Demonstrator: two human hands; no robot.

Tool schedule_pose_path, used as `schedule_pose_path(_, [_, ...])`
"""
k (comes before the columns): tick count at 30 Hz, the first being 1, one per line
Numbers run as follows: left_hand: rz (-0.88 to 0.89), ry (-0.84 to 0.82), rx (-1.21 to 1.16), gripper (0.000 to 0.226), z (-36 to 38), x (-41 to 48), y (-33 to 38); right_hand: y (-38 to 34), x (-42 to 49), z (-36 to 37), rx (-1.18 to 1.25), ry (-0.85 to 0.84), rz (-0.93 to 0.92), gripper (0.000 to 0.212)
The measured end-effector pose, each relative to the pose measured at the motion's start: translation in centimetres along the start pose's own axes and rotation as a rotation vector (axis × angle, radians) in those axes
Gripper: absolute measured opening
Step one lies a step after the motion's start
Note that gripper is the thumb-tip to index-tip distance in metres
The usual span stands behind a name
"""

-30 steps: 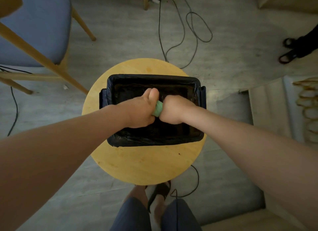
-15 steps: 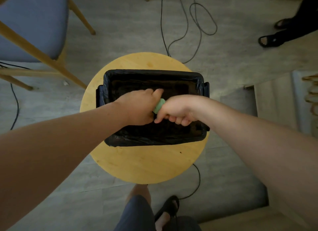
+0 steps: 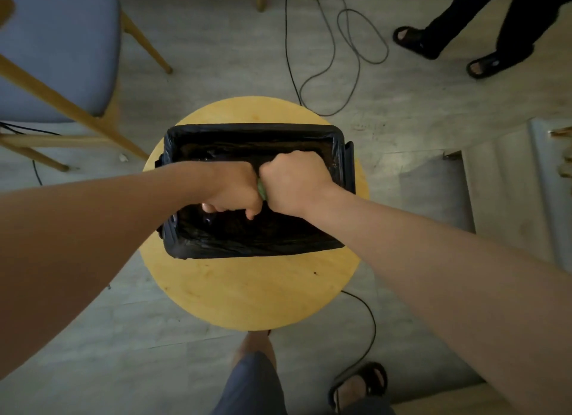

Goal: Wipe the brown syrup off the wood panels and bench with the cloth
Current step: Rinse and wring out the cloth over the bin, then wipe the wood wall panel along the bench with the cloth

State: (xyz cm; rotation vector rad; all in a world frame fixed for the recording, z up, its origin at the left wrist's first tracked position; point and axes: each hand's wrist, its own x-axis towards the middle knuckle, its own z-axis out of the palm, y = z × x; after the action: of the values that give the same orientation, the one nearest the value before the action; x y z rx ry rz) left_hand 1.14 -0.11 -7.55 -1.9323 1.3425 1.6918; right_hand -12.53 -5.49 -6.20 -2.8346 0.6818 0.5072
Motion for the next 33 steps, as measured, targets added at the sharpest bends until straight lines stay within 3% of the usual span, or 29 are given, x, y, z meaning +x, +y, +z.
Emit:
schedule_pose_path(3, [-0.082,-0.109,-0.227,0.046,-0.1,-0.7,-0.8,-0.1,0.3,0.4,-0.022,0.104,-0.102,0.014])
schedule_pose_path(5, [-0.140,-0.067,-0.230,0.041,0.3,-0.5,-0.6,0.4,0.4,1.2,-0.014,0.151,-0.115,0.014])
schedule_pose_path(8, [-0.164,0.140,0.037,0.023,1.0,0.1,0.3,1.8,0.6,2.7,0.161,0.085,-0.037,0.019])
schedule_pose_path(11, [-0.168,0.270,0.465,0.056,2.2,-0.1,2.7,4.6,-1.4,3.7,0.506,-0.064,-0.119,0.040])
schedule_pose_path(13, [-0.126,0.361,0.458,0.058,2.9,-0.5,6.1,7.5,-4.0,3.4,0.650,-0.034,-0.150,0.039])
schedule_pose_path(17, [-0.018,0.449,0.409,0.049,4.6,-0.5,18.1,17.4,-12.0,2.7,0.832,0.076,-0.056,0.034])
schedule_pose_path(20, [0.038,0.483,0.311,0.054,6.6,0.8,29.9,26.7,-19.8,3.4,0.927,0.138,0.083,0.035])
schedule_pose_path(24, [0.204,0.435,0.228,0.069,10.5,3.6,45.8,38.6,-31.9,4.7,1.086,0.174,0.252,0.040])
schedule_pose_path(28, [0.323,0.371,0.226,0.066,14.4,6.4,61.0,48.9,-44.5,5.7,1.296,0.291,0.443,0.061])
schedule_pose_path(33, [0.428,0.302,0.223,0.048,17.8,8.9,76.5,57.9,-57.3,6.7,1.392,0.470,0.658,0.047])
